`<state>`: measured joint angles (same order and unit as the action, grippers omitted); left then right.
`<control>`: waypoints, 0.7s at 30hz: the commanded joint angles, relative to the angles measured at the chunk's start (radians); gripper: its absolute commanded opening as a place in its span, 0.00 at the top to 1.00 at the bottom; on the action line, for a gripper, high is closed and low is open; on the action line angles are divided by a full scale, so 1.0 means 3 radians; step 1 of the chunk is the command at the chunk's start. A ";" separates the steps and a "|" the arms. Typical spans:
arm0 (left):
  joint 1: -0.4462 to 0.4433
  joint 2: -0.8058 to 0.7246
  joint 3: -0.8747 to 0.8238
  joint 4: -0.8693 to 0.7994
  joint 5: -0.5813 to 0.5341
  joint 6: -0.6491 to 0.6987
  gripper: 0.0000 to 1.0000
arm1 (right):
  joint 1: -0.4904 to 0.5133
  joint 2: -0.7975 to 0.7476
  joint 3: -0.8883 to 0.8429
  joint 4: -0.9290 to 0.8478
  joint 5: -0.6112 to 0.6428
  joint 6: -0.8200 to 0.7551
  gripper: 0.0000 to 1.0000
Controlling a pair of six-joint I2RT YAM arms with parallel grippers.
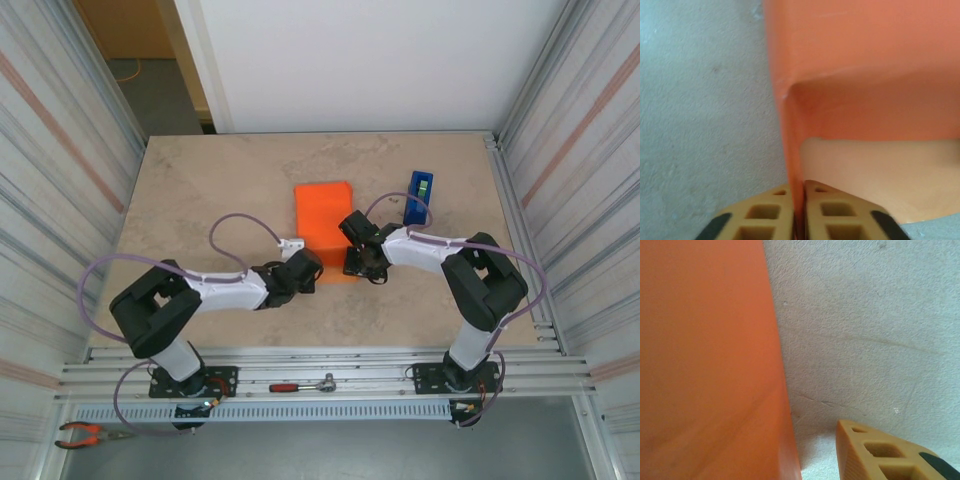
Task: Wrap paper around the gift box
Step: Fold the third fold of the wrapping paper on the gift box.
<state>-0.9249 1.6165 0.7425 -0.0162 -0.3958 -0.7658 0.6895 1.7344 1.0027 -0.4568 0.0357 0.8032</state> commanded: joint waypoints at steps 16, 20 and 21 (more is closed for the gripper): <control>-0.0056 0.0189 0.0296 -0.0541 -0.0223 -0.0122 1.00 | 0.0045 -0.0090 -0.0097 0.0018 -0.0052 -0.0012 0.58; -0.0057 0.0194 0.0305 -0.0564 -0.0240 -0.0135 0.97 | 0.0044 -0.0088 -0.0093 0.0014 -0.0055 -0.0017 0.58; -0.0057 0.0204 0.0315 -0.0603 -0.0255 -0.0150 0.86 | 0.0049 -0.0085 -0.0087 0.0014 -0.0056 -0.0017 0.58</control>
<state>-0.9325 1.6596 0.8124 -0.1486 -0.4431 -0.7933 0.6922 1.7267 0.9905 -0.4419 0.0364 0.8028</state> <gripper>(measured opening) 0.095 0.422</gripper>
